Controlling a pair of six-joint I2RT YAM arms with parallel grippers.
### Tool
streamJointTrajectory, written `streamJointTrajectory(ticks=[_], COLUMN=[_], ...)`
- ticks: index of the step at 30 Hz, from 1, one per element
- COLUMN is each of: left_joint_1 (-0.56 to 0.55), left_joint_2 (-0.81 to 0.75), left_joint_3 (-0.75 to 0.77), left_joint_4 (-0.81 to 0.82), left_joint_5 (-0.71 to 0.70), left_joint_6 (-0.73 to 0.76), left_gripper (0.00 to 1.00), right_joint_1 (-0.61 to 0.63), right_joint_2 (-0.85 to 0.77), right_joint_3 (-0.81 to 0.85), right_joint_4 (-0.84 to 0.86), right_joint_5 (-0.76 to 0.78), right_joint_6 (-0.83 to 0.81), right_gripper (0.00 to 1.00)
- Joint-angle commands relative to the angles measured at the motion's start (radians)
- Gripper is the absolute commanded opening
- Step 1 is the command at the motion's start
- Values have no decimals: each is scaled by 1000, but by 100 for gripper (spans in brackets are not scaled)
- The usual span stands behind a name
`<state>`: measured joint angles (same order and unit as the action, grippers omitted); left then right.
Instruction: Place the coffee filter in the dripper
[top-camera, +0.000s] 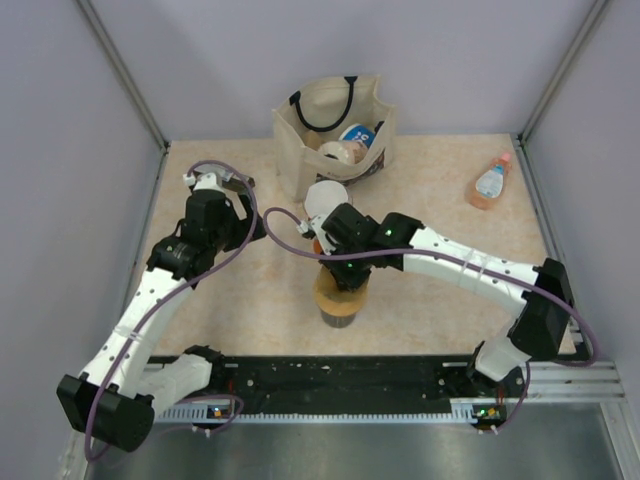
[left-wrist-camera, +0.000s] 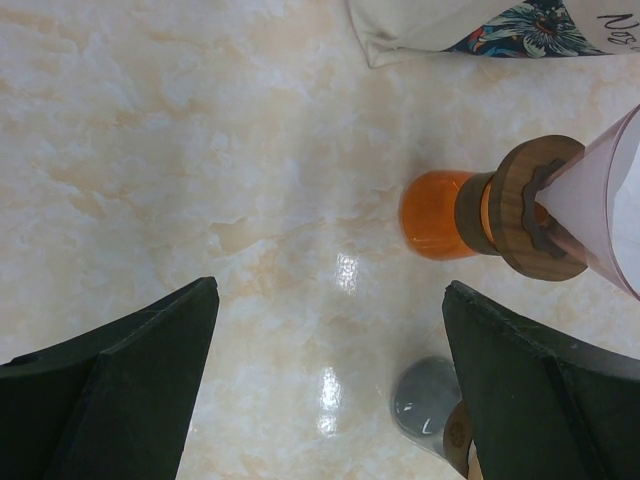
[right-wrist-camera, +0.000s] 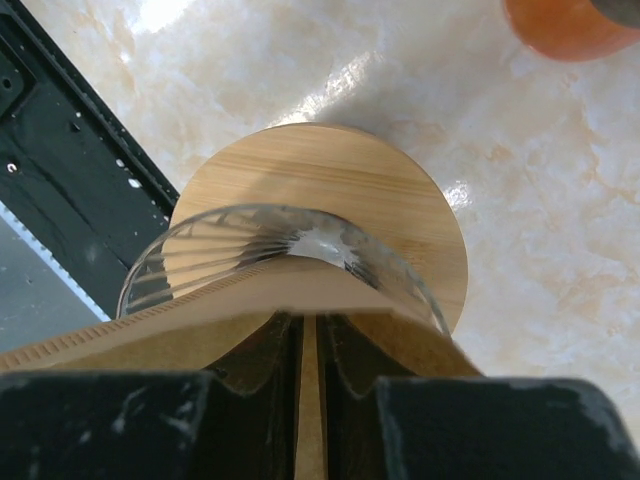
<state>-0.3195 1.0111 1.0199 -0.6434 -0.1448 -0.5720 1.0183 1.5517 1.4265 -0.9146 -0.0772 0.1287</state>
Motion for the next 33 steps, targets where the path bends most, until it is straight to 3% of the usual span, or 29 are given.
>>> streamJointTrajectory(ticks=[1,18,33], left_joint_1=[10,28,34], left_joint_2=[1,12,0], left_joint_3=[11,8,2], left_joint_4=[39,39,47], left_joint_5=[10,22,54], left_joint_6=[20,26,29], left_gripper=[99,99,99], right_joint_1=[12,20,31], right_joint_2=[34,114,67], right_joint_3=[29,49,64], right_joint_4=[-26,-41,-24], right_joint_5=[7,11,68], right_joint_6=[-20,-35,-18], right_gripper=[10,8,12])
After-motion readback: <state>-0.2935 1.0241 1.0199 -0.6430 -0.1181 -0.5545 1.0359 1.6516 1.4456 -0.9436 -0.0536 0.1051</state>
